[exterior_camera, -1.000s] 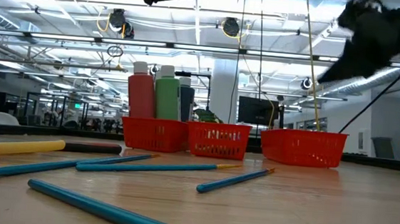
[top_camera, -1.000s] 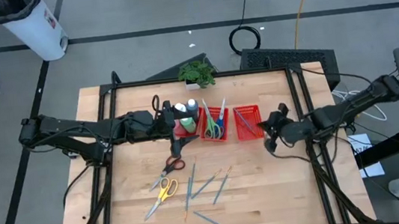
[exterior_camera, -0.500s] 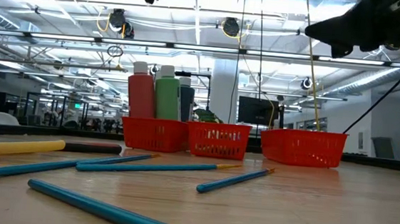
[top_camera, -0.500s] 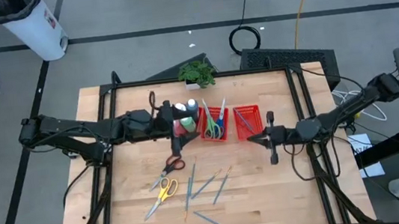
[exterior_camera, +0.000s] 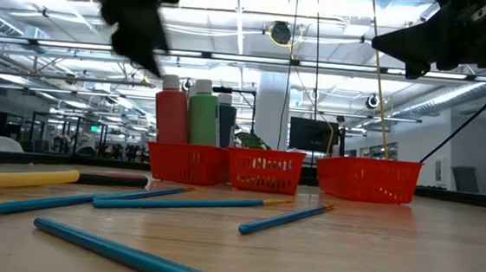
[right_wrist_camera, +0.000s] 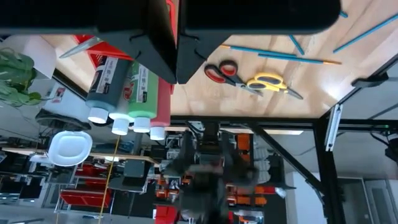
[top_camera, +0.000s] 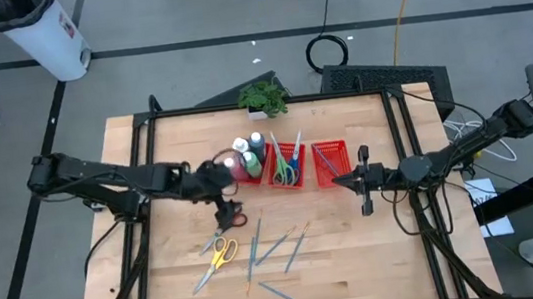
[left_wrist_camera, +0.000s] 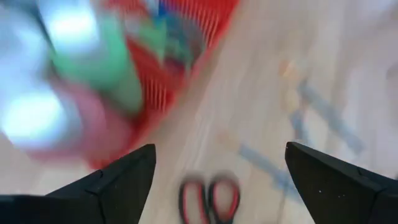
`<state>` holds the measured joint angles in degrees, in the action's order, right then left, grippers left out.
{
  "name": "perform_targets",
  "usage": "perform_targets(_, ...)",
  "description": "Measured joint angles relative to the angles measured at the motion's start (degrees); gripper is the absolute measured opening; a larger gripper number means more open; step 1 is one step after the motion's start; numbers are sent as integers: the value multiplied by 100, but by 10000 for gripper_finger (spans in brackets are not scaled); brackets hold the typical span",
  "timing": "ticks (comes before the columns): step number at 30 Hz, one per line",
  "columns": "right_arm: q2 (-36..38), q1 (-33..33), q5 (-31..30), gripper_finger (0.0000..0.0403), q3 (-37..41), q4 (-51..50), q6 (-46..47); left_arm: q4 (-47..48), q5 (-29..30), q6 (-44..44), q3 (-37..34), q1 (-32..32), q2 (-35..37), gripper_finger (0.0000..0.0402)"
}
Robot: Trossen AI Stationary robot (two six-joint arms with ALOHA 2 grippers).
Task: Pick & Place Paint Supplies
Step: Put the black scissors into the middle red bin
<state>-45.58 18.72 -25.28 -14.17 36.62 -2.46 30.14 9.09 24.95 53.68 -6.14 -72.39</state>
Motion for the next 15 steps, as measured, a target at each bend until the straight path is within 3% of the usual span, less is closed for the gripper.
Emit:
perform_targets(3, -4, 0, -3, 0, 0, -16, -16, 330, -8, 496, -352, -134, -136, 365)
perform_targets(8, -16, 0, -10, 0, 0, -89, -17, -388, 1, 918, -1115, -215, -430, 365)
perform_targets(15, -20, 0, -11, 0, 0, -125, -16, -733, 497, 1407, -1765, -23, -720, 365)
